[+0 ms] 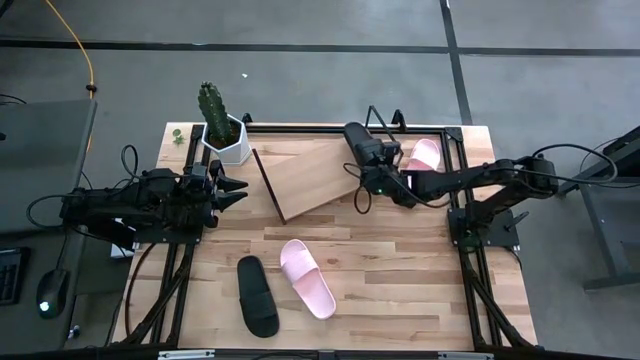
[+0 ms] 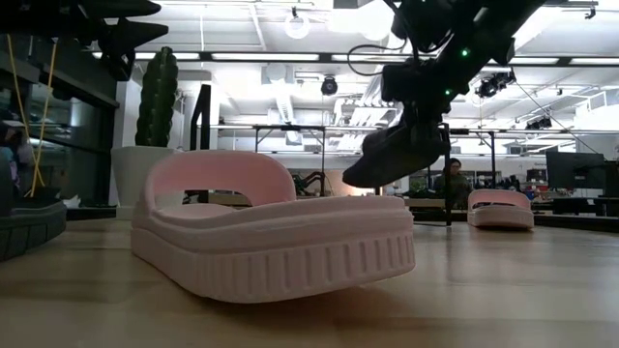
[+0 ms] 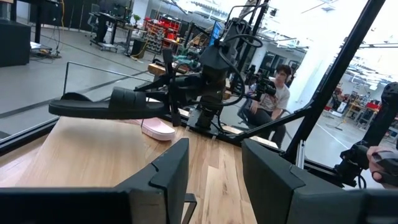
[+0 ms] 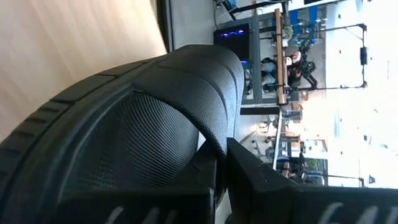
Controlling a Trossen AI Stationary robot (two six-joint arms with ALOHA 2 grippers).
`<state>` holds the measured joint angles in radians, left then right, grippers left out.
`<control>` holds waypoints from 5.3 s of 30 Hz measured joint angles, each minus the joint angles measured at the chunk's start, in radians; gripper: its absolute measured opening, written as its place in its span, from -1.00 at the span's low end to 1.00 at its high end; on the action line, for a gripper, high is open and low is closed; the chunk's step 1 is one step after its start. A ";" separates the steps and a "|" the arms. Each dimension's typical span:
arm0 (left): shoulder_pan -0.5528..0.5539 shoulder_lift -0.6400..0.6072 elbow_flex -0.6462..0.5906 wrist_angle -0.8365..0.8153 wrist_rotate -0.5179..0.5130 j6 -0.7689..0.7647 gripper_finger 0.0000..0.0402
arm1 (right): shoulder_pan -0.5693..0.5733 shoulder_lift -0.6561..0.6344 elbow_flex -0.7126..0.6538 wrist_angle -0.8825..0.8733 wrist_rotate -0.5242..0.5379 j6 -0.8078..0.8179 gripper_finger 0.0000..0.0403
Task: Pick and place slides into the shelf
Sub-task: Put the right black slide on the shelf, then put the left black slide on the shelf
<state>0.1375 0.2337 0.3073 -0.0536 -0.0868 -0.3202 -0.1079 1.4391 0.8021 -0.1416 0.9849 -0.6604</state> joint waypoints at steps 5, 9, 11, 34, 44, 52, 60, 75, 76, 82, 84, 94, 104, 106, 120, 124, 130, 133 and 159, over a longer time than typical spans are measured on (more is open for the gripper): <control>0.000 0.000 0.000 0.000 0.000 0.000 -0.33 | -0.014 0.000 0.000 0.002 -0.035 -0.021 -1.00; 0.000 0.000 0.000 0.000 0.000 0.000 -0.33 | -0.035 0.000 0.000 0.001 -0.053 -0.039 -1.00; 0.000 0.000 0.000 0.000 0.000 0.000 -0.33 | -0.048 0.000 0.000 0.002 -0.065 -0.050 -1.00; 0.000 0.000 0.000 -0.001 0.000 0.000 -0.33 | -0.154 0.000 0.002 -0.079 -0.211 -0.043 -1.00; 0.000 0.000 0.000 -0.001 0.000 0.000 -0.33 | -0.157 0.000 0.002 -0.124 -0.317 0.036 -1.00; 0.000 0.000 0.000 -0.001 0.000 0.000 -0.33 | -0.160 -0.001 0.003 -0.206 -0.391 0.107 -0.94; 0.000 0.000 0.000 -0.001 0.000 0.000 -0.33 | -0.161 -0.001 0.003 -0.218 -0.437 0.114 -0.92; 0.000 0.000 0.000 -0.001 0.000 0.000 -0.33 | -0.160 -0.001 0.002 -0.238 -0.440 0.105 -0.92; 0.000 0.000 0.000 -0.001 0.000 0.000 -0.33 | -0.160 -0.001 0.002 -0.240 -0.441 0.106 -0.92; 0.000 0.000 0.000 -0.001 0.000 0.000 -0.33 | -0.160 -0.001 0.001 -0.256 -0.448 0.130 -0.79; 0.000 0.000 0.000 -0.001 0.000 0.000 -0.33 | -0.160 -0.001 0.001 -0.261 -0.455 0.141 -0.71; 0.000 0.000 0.000 -0.001 0.000 0.000 -0.33 | -0.159 -0.001 0.001 -0.268 -0.443 0.174 -0.48; 0.000 0.000 0.000 -0.001 0.000 0.000 -0.33 | -0.102 0.000 0.000 -0.274 -0.392 0.172 -0.47; 0.000 0.000 0.000 -0.001 0.000 0.000 -0.33 | -0.081 0.000 0.000 -0.282 -0.369 0.188 -0.47; 0.000 0.000 0.000 -0.001 0.000 0.000 -0.33 | 0.004 0.000 0.000 -0.356 -0.335 0.311 -0.47; 0.000 0.000 0.000 -0.001 0.000 0.000 -0.33 | 0.035 0.000 0.000 -0.361 -0.302 0.347 -0.47; 0.000 0.000 0.000 -0.001 0.000 0.000 -0.33 | 0.117 0.000 0.053 -0.363 -0.293 0.436 -0.47; 0.000 0.000 0.000 -0.001 0.000 0.000 -0.33 | 0.159 0.000 0.103 -0.363 -0.314 0.504 -0.47; 0.000 0.000 0.000 -0.003 0.291 0.000 -0.33 | 0.465 0.008 0.263 -0.125 -0.791 0.973 -0.47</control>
<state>0.1371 0.2333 0.3073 -0.0568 0.2043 -0.3202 0.3568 1.4471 1.0649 -0.2671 0.1944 0.3126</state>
